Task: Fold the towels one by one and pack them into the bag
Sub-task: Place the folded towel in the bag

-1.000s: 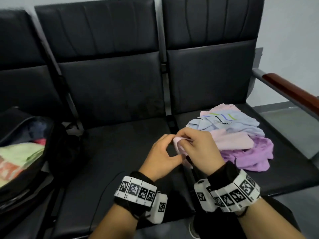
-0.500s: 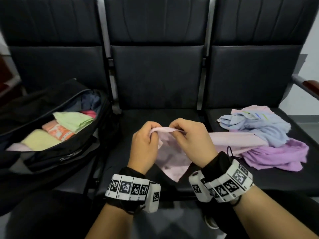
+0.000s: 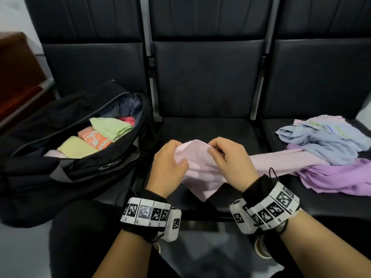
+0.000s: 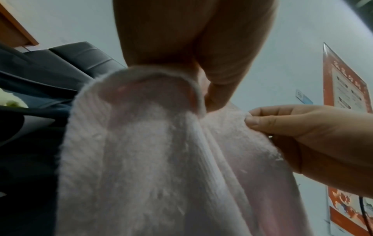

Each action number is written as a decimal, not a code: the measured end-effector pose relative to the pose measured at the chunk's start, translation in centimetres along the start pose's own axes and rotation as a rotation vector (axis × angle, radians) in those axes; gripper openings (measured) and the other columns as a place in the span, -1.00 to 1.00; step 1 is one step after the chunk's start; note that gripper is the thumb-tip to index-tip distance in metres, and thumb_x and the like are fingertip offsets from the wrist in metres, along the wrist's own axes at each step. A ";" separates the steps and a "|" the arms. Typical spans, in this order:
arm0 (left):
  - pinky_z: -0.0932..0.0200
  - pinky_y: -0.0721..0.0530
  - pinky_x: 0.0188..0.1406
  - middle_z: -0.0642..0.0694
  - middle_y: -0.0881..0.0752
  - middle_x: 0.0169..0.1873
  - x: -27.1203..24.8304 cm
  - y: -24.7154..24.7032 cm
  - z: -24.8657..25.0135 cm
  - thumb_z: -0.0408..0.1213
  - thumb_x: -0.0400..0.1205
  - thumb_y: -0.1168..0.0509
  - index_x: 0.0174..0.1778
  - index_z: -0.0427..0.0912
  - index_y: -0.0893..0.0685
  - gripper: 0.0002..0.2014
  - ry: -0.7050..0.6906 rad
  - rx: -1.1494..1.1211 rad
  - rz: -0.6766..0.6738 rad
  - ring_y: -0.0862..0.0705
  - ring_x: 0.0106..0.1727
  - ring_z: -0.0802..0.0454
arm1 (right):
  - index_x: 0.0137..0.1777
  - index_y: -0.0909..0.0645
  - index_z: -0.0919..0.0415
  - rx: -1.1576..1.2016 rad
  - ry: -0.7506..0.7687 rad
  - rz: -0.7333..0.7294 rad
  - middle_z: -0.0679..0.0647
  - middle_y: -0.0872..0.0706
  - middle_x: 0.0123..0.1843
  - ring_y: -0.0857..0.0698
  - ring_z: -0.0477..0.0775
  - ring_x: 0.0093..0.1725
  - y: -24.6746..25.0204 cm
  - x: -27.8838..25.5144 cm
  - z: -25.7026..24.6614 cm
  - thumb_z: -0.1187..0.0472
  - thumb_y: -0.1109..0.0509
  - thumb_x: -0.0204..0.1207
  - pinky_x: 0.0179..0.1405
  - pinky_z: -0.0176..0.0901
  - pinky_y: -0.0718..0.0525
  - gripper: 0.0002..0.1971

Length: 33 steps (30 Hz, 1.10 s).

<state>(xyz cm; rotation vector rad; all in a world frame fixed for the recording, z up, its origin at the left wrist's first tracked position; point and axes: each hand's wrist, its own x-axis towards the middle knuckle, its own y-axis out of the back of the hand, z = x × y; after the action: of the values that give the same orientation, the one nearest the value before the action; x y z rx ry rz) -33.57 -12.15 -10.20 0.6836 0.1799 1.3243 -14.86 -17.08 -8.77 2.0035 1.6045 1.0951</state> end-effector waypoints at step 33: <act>0.09 -0.46 -0.02 0.08 -0.61 -0.21 2.8 5.2 -2.7 -0.32 0.64 -0.17 -0.05 -0.08 -0.55 -0.91 0.210 -0.053 0.518 -0.57 -0.04 -0.06 | -0.16 -0.61 -0.09 0.042 -0.189 0.118 -0.17 -0.74 -0.27 -0.68 -0.20 -0.19 3.8 0.2 6.0 0.35 -0.36 0.54 -0.21 -0.39 -0.55 -0.74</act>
<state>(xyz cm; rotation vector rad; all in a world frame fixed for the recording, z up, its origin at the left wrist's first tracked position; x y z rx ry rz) -38.46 -8.12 -8.80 0.5629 0.1406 1.8933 -7.88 -16.92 -9.91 2.1818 1.4406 0.8872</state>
